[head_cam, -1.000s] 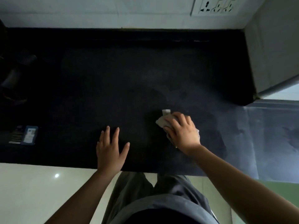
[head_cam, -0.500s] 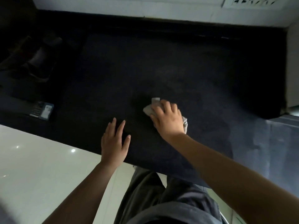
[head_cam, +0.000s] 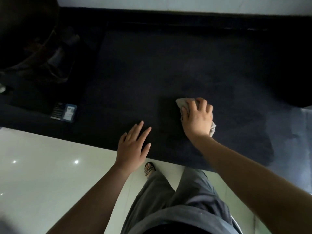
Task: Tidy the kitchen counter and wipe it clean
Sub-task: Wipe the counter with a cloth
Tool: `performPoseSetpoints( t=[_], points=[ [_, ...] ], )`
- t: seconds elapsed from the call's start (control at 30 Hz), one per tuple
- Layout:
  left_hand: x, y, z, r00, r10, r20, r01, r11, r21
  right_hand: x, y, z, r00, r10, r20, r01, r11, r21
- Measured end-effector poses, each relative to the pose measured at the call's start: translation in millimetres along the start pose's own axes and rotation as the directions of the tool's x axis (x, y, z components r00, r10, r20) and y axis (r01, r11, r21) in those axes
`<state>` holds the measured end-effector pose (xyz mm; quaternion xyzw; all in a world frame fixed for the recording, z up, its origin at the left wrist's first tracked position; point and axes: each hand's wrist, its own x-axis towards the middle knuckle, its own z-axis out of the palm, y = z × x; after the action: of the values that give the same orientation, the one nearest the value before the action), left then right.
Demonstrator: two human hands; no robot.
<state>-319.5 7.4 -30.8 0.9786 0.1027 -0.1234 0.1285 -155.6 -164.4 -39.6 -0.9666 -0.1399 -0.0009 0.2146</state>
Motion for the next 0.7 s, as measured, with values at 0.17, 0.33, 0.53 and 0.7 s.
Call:
performPoseSetpoints(
  t=[0.17,0.33,0.53,0.7],
  points=[
    [-6.3,-22.1,-0.2,0.996,0.091,0.020,-0.092,0.995,0.031,-43.8,-50.8,20.3,0.973,-0.204,0.104,0.203,0.979,0.013],
    [-6.6,-30.4,4.5,0.988,0.152,0.010,-0.152,0.988,0.001,-99.0,-14.8,5.1,0.972,-0.210,0.107,0.211,0.978,0.005],
    [-4.8,-33.4,4.3,0.980,0.195,0.025,-0.196,0.980,0.043,-94.6,27.2,-12.8,0.976,0.181,-0.121,-0.187,0.981,-0.045],
    [-5.3,-29.3,2.8,0.983,0.173,0.054,-0.176,0.982,0.066,-93.1,-15.0,1.0,0.941,0.305,-0.145,-0.314,0.948,-0.045]
  ],
)
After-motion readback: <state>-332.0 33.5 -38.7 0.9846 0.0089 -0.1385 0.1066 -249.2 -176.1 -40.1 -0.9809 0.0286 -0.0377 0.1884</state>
